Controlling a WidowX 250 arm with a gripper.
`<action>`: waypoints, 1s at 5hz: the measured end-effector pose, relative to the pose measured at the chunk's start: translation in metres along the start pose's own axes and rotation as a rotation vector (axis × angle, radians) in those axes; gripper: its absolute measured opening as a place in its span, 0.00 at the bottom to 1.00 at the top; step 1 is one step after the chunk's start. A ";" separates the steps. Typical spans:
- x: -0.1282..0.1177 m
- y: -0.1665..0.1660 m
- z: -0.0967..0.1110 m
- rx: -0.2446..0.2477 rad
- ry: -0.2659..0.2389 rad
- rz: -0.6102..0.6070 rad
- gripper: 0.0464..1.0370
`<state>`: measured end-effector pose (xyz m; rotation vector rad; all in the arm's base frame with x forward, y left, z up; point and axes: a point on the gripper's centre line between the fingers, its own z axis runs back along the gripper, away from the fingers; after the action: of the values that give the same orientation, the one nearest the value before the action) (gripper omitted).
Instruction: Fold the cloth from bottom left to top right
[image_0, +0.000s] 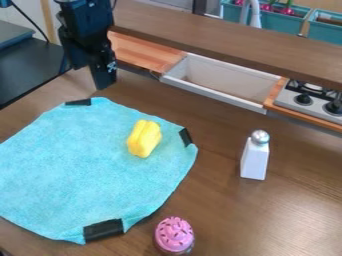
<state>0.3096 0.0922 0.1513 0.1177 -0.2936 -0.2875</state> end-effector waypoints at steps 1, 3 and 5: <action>-0.003 -0.002 -0.007 -0.014 0.020 0.000 0.96; -0.003 -0.003 -0.008 -0.023 0.021 0.012 0.96; -0.048 0.061 -0.039 -0.071 0.038 0.546 0.96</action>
<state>0.2931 0.1674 0.1109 -0.0290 -0.2663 0.2460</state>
